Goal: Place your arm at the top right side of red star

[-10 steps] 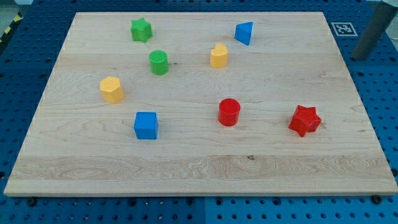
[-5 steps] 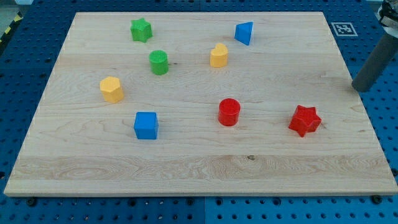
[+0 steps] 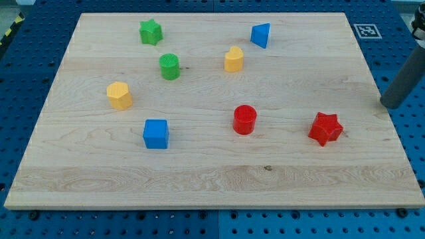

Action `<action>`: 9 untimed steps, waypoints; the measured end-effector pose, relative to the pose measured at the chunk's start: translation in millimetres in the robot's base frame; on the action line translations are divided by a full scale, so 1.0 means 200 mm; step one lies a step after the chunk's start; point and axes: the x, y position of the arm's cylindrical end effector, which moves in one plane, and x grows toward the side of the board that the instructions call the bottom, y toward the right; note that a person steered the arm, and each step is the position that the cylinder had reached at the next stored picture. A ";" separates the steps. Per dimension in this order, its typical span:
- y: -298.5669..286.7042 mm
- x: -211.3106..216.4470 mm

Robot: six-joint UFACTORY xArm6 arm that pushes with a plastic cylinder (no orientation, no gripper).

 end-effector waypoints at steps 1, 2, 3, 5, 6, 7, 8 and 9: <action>-0.01 0.01; -0.01 0.01; -0.01 0.10; -0.02 0.12; -0.02 0.13; -0.04 0.14; -0.12 0.20; -0.12 0.20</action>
